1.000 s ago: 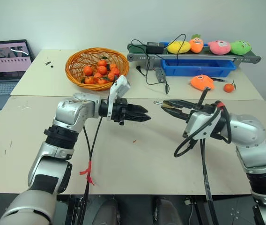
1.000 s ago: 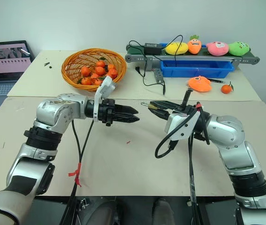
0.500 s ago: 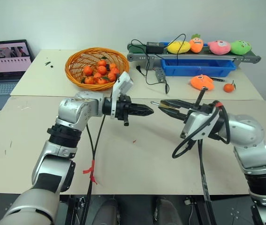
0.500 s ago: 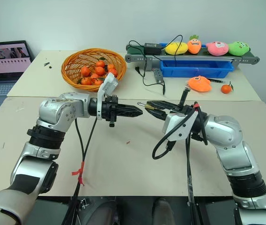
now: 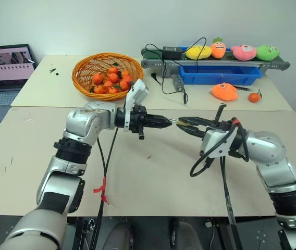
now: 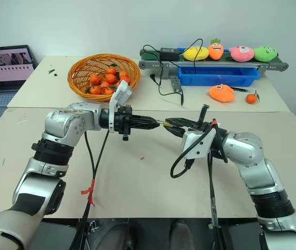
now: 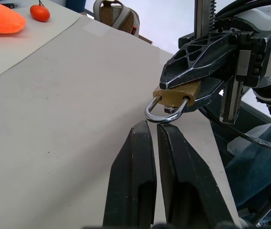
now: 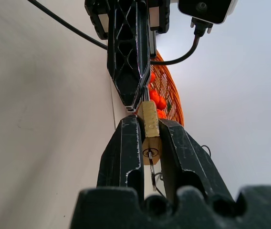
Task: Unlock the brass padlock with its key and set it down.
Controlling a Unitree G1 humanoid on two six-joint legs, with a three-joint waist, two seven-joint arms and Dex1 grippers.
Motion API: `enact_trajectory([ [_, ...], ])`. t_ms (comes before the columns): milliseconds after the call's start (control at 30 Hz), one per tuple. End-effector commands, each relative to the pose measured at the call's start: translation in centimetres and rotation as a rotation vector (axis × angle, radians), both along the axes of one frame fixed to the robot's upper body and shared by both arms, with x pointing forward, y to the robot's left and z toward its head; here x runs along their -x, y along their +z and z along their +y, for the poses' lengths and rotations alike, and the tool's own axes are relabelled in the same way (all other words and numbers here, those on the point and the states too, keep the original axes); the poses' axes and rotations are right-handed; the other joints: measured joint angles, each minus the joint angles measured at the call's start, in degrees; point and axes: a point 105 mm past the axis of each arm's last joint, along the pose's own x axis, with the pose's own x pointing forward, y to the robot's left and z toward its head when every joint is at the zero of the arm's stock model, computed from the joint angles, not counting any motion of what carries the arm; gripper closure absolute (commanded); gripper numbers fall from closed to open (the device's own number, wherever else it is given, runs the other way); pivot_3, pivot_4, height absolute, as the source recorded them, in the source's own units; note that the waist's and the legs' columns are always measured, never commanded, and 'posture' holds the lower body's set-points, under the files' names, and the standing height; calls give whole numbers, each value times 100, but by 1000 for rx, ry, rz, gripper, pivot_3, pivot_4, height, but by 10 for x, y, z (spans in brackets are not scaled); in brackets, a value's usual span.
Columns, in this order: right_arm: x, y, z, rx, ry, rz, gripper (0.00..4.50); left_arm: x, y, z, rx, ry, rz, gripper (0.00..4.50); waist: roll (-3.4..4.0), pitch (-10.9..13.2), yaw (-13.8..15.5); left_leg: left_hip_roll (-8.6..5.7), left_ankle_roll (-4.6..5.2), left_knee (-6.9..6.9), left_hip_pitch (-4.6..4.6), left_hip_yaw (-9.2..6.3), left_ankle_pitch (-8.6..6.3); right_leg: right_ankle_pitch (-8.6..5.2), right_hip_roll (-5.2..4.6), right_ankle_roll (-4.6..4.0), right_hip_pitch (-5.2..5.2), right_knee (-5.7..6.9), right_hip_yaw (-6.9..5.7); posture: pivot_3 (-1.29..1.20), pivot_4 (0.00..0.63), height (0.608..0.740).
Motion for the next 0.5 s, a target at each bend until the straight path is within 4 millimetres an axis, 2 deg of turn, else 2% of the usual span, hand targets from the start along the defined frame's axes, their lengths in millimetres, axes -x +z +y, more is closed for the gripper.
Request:
enact_trajectory([
  [33, 4, 8, 6, -19, 33, -54, 4288, 0, 14, 0, 9, -1, -57, 4218, 0, 0, -3, 0, 0, 0, 0, 1, 0, 0, 0, 0, 0, 0, 0, 0, 150, 740],
  [500, 0, -1, 10, -15, 48, -47, 4288, -2, 16, 3, 7, 22, -63, 4218, 0, 0, -18, 0, -2, 0, 0, -3, 1, 0, 0, 0, 0, 0, 0, 0, 150, 740],
])
